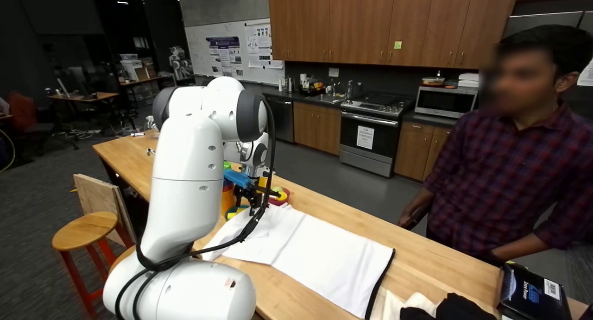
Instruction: Fold the white cloth on the table
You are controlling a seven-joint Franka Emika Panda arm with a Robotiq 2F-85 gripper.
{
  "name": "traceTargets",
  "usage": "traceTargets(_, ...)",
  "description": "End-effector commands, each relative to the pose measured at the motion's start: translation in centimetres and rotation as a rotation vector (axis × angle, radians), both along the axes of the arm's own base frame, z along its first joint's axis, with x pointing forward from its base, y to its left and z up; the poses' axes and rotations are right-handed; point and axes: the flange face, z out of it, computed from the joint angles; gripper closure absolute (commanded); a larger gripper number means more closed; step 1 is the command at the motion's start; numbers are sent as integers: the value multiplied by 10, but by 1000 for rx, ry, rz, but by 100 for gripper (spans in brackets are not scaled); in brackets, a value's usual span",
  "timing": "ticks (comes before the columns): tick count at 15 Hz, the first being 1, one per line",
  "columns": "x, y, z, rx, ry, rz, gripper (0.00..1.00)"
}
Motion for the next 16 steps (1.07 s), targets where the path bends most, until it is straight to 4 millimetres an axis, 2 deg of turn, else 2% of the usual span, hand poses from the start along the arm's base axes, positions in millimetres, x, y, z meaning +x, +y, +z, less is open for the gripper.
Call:
traceTargets(1, 5, 0, -3, 6, 24, 2, 0)
traceTargets(3, 7, -3, -1, 4, 16, -6, 0)
traceTargets(4, 9, -4, 1, 2, 8, -10, 21)
traceTargets(7, 13, -8, 4, 5, 0, -19, 39)
traceTargets(9, 15, -10, 6, 9, -3, -22, 57)
traceTargets(14, 18, -16, 8, 21, -5, -43, 95)
traceTargets(16, 19, -19, 7, 22, -2, -51, 100)
